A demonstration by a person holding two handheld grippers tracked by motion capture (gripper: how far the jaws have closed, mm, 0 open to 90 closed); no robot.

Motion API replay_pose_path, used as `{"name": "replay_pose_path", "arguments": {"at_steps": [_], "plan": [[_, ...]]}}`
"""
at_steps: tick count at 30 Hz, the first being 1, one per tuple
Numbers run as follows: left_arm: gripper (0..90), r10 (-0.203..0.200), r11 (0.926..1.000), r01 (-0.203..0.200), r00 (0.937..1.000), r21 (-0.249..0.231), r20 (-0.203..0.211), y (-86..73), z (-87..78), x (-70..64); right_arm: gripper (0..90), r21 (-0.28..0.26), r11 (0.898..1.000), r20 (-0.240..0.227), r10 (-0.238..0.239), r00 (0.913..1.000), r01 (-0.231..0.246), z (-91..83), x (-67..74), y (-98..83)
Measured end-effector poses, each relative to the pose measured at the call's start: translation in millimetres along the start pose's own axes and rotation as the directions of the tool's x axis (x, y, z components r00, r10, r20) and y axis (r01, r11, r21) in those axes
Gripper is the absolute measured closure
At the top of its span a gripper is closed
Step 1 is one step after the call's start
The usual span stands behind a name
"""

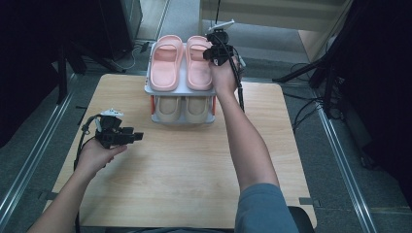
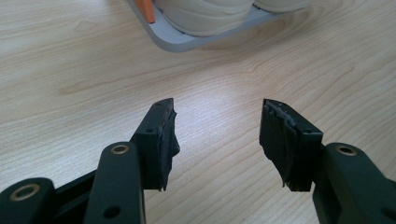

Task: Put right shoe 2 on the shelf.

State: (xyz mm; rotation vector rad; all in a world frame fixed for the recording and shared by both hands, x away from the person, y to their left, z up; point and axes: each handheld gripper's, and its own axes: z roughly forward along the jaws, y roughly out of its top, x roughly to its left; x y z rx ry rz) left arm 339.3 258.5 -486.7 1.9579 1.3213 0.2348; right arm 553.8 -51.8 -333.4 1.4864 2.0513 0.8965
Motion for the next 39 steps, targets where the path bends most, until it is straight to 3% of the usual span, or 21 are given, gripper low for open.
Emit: {"name": "replay_pose_path", "arguments": {"at_steps": [9, 12, 25, 27, 31, 34, 39], "plan": [[45.7, 0.005, 1.0, -0.005, 1.0, 0.008, -0.001, 0.1, 1.3, -0.2, 60.8, -0.023, 0.999, -0.06, -0.026, 0.9978, 0.025, -9.7, 6.8, -9.3], [45.7, 0.008, 0.9999, -0.008, 1.0, 0.009, -0.002, 0.3, 1.4, 0.1, 59.9, -0.023, 0.999, -0.058, -0.05, 0.9971, 0.048, -11.2, 8.4, -11.7], [45.7, 0.01, 0.9999, -0.01, 0.9999, -0.006, -0.006, 2.0, 0.8, -0.7, 60.4, -0.058, 0.996, -0.112, -0.077, 0.9907, 0.071, -28.9, -2.7, -22.8], [45.7, 0.01, 0.9999, -0.01, 0.9999, -0.009, -0.007, 3.0, 1.3, -1.0, 60.8, -0.072, 0.995, -0.136, -0.076, 0.9878, 0.067, -33.7, -5.9, -25.9], [45.7, 0.018, 0.9998, -0.018, 0.9998, -0.009, -0.003, 5.9, 3.5, -2.5, 68.8, -0.057, 0.996, -0.157, -0.075, 0.9847, 0.067, -31.8, -7.7, -29.0], [45.7, 0.03, 0.9995, -0.03, 0.9995, 0.001, 0.003, 8.1, 6.3, -4.0, 69.8, -0.043, 0.997, -0.189, -0.068, 0.9797, 0.061, -27.0, -6.2, -32.1], [45.7, 0.031, 0.9995, -0.031, 0.9995, -0.002, 0.008, 8.5, 8.1, -4.3, 69.9, -0.045, 0.997, -0.183, -0.074, 0.9803, 0.067, -26.0, -0.8, -34.2]]}}
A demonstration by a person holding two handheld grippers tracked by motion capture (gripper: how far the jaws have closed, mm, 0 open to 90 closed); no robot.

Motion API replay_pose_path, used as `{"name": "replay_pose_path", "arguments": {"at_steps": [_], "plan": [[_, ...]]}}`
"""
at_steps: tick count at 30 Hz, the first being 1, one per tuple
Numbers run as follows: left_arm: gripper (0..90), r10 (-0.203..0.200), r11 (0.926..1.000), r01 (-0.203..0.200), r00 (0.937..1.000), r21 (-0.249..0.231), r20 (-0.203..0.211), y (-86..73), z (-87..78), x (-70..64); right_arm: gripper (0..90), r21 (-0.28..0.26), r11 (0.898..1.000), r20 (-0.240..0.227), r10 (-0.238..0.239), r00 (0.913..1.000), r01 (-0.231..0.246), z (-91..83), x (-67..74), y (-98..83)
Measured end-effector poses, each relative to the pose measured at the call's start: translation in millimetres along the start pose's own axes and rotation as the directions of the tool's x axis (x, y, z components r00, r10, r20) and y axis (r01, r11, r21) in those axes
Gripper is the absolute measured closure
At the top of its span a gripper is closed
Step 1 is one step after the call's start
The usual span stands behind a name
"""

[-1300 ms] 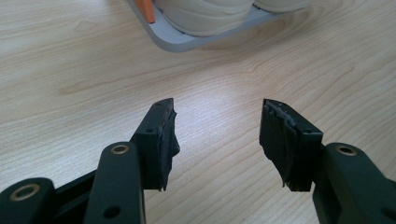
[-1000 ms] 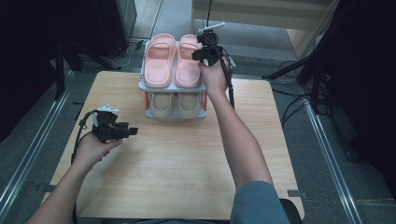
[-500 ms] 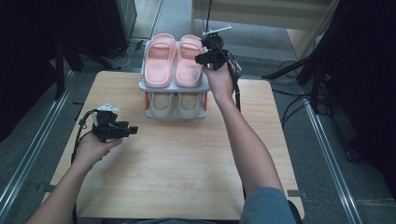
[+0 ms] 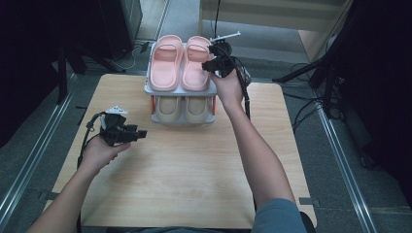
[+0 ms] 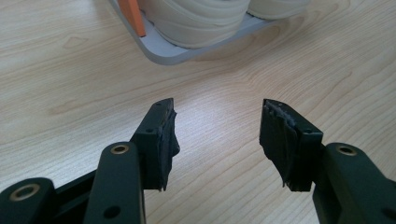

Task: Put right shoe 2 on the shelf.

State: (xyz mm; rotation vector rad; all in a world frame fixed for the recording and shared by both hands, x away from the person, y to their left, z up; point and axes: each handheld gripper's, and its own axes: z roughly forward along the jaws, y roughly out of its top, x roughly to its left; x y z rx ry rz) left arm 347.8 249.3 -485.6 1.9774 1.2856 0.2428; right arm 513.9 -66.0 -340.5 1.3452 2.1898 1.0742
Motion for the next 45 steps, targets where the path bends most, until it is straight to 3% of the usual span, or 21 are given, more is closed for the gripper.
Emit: {"name": "replay_pose_path", "arguments": {"at_steps": [4, 7, 10, 14, 16, 24, 36, 37, 45], "plan": [[45.7, -0.001, 1.0, 0.001, 1.0, 0.005, 0.006, 0.1, 0.9, 0.4, 70.9, 0.001, 1.0, 0.016, -0.016, 0.9997, 0.016, 0.3, 1.1, 0.0], [45.6, 0.002, 1.0, -0.002, 1.0, 0.007, 0.007, 0.3, 0.3, 0.2, 63.6, -0.009, 1.0, 0.062, -0.012, 0.998, 0.012, 6.0, -1.3, -0.3], [45.6, -0.001, 1.0, 0.001, 1.0, 0.009, 0.008, 0.2, 0.6, 0.1, 64.6, -0.019, 1.0, 0.048, 0.011, 0.9988, -0.01, 8.5, -3.6, 0.0], [45.7, -0.003, 0.9999, 0.003, 1.0, 0.012, 0.004, -0.2, 1.9, 0.2, 72.4, -0.026, 0.999, 0.048, 0.027, 0.9985, -0.026, 8.3, -4.4, 0.7], [45.6, -0.003, 0.9999, 0.003, 1.0, 0.012, 0.005, -0.2, 2.0, 0.2, 75.2, -0.016, 0.999, 0.023, 0.048, 0.9986, -0.048, 6.8, -4.9, 0.5], [45.6, 0.0, 0.9999, 0.0, 1.0, 0.013, 0.004, -0.1, 1.9, -0.6, 74.2, -0.01, 1.0, 0.031, 0.012, 0.9994, -0.012, 6.2, 0.3, 0.1], [45.5, 0.008, 0.9999, -0.008, 1.0, 0.009, 0.004, 0.2, 0.0, -0.1, 71.6, -0.036, 0.999, -0.038, -0.013, 0.9992, 0.012, -10.9, 3.0, -11.3], [45.4, 0.008, 0.9999, -0.008, 1.0, 0.008, 0.004, 0.2, -0.1, -0.3, 71.6, -0.037, 0.999, -0.065, -0.02, 0.9977, 0.018, -14.7, 3.1, -14.5], [45.2, -0.005, 1.0, 0.005, 1.0, -0.001, 0.003, 0.4, -0.2, 0.1, 71.1, -0.074, 0.996, -0.127, -0.068, 0.9896, 0.059, -38.9, 5.1, -33.0]]}}
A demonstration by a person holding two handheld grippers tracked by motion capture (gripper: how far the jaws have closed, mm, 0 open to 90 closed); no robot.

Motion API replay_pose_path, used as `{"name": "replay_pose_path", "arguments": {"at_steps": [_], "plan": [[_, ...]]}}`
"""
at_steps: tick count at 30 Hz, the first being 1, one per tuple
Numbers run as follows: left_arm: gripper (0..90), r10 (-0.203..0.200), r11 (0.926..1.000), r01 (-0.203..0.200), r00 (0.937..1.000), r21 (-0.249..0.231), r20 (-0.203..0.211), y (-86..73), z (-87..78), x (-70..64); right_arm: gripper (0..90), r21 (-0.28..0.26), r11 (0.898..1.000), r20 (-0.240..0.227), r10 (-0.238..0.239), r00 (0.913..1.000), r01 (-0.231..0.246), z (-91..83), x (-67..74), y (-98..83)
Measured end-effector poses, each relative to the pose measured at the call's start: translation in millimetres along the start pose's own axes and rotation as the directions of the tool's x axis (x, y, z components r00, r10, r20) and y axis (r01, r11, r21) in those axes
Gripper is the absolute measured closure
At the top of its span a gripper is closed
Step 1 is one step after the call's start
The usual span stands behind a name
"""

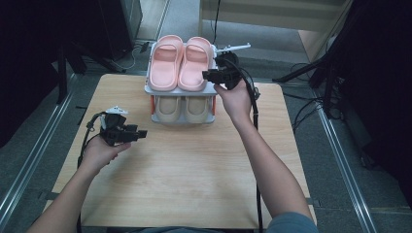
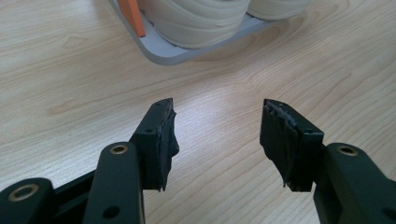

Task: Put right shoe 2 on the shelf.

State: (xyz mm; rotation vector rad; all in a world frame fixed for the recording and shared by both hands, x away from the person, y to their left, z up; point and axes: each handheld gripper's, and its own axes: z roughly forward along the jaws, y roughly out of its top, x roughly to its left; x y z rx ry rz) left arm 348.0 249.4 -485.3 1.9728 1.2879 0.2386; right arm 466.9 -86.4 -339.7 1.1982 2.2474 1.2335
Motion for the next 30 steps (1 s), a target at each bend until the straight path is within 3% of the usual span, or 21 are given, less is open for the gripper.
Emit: {"name": "replay_pose_path", "arguments": {"at_steps": [7, 20, 24, 29, 30], "plan": [[45.1, 0.002, 1.0, -0.002, 1.0, -0.008, 0.0, 0.3, 0.5, -0.9, 69.2, -0.014, 1.0, -0.037, -0.022, 0.9991, 0.022, -15.6, 2.0, -19.7], [43.5, 0.005, 0.9999, -0.005, 1.0, -0.012, -0.003, 0.2, -0.3, -0.8, 63.5, -0.011, 0.997, -0.095, -0.079, 0.9923, 0.079, -30.3, -2.4, -87.8], [43.4, 0.009, 0.9999, -0.009, 1.0, -0.007, -0.001, 0.0, -0.7, -1.3, 63.2, -0.008, 0.998, -0.126, -0.057, 0.9904, 0.056, -32.2, -5.6, -105.9], [43.3, 0.008, 0.9999, -0.008, 1.0, -0.01, 0.0, 0.0, -0.8, -2.2, 61.6, -0.002, 0.998, -0.109, -0.069, 0.9917, 0.069, -34.2, -8.5, -122.6], [43.2, 0.013, 0.9999, -0.013, 0.9999, -0.006, 0.003, 0.1, -0.9, -1.9, 61.5, -0.011, 0.998, -0.118, -0.056, 0.9914, 0.055, -34.8, -11.6, -132.2]]}}
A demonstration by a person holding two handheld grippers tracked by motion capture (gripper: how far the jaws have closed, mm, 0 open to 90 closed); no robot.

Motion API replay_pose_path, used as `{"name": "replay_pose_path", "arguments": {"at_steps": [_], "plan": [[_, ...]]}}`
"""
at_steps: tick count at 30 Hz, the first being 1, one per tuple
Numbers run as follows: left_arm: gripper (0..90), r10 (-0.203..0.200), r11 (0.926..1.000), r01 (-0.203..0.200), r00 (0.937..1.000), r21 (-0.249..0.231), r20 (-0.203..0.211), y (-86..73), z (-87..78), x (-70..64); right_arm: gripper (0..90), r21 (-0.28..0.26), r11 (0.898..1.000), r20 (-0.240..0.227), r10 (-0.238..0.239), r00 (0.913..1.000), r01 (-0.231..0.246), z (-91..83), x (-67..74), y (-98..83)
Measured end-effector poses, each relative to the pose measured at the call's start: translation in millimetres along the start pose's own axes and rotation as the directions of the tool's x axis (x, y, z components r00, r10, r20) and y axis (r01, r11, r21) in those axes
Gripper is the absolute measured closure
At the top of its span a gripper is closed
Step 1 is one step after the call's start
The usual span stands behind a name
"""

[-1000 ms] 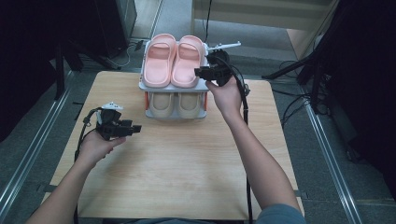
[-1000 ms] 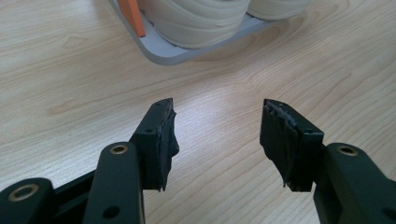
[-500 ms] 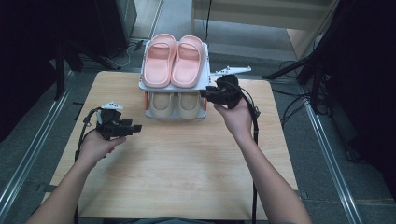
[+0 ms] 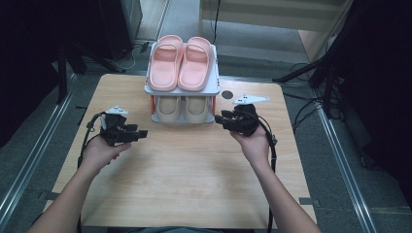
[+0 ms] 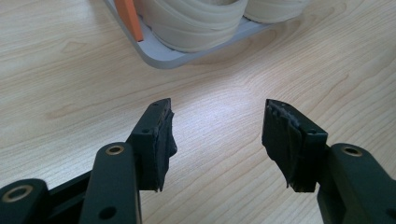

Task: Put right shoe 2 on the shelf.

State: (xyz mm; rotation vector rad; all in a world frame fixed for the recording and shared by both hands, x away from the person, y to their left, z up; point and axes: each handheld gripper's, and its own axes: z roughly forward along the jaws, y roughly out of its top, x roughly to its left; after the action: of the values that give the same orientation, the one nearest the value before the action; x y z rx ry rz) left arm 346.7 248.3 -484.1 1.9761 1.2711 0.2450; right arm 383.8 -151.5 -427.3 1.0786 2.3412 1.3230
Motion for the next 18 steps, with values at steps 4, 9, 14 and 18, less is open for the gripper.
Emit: {"name": "replay_pose_path", "arguments": {"at_steps": [4, 9, 14, 18], "plan": [[43.2, 0.003, 1.0, -0.003, 1.0, -0.003, -0.002, 0.1, 0.3, -0.2, 60.4, 0.004, 1.0, -0.002, -0.002, 1.0, 0.002, 0.4, -2.1, -12.6], [43.2, 0.012, 0.9999, -0.012, 0.9999, -0.008, -0.005, 0.0, 1.2, -0.6, 59.8, 0.011, 0.999, -0.029, 0.032, 0.9991, -0.032, 1.1, -5.6, -32.7], [43.2, 0.021, 0.9997, -0.021, 0.9998, -0.01, -0.001, -0.1, 3.4, -0.7, 59.3, 0.018, 1.0, -0.026, 0.022, 0.9994, -0.022, 5.0, -6.6, -45.4], [42.9, 0.022, 0.9996, -0.022, 0.9998, -0.015, -0.002, -0.2, 4.5, -0.6, 57.7, 0.049, 0.999, -0.011, 0.01, 0.9999, -0.01, 10.9, -7.2, -50.3]]}}
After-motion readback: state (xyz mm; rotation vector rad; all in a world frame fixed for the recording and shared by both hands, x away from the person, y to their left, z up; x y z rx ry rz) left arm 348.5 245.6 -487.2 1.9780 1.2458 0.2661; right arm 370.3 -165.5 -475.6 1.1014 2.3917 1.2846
